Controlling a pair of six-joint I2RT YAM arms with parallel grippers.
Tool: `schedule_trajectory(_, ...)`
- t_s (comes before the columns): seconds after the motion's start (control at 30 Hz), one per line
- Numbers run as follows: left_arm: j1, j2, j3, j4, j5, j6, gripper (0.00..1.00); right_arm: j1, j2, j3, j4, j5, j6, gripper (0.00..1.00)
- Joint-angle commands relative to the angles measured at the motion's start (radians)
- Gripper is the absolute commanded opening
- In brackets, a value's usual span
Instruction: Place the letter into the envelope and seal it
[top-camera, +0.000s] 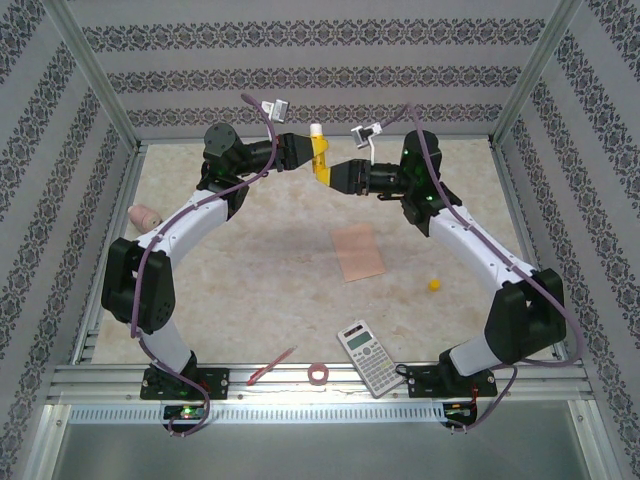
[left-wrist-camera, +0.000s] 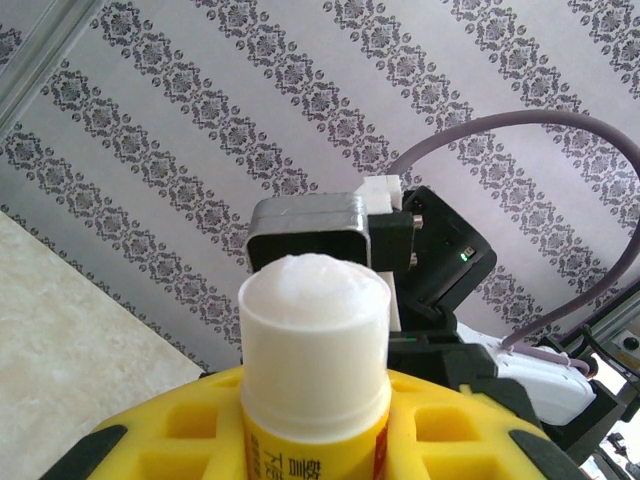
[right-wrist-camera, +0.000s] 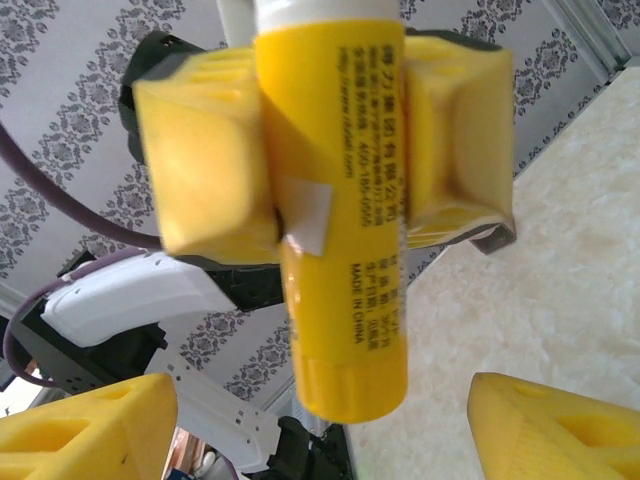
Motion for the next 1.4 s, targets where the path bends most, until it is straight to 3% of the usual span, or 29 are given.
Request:
schedule_trajectory(0.0,0.007,-0.005,0.023,0.074,0.006,-0.015,0.0,0.02,0.014,0.011,0.043,0.0,-0.019,0.76)
schedule_trajectory(0.17,0.008,-0.002,0.02,0.075,0.003,-0.018,0.0,0.038,0.031,0.009,0.116,0.006,0.017,0.69)
schedule_trajectory(0.33,0.008,-0.003,0.01,0.092,-0.004,-0.029,0.0,0.042,0.038,0.005,0.191,0.028,0.053,0.5)
schedule_trajectory(0.53,0.007,-0.008,-0.001,0.096,-0.009,-0.029,0.0,0.043,0.049,0.006,0.224,0.037,0.077,0.38)
schedule_trajectory(1.37,0.012,-0.008,0.009,0.087,-0.028,-0.036,0.0,0.03,0.039,-0.014,0.237,0.044,0.076,0.38)
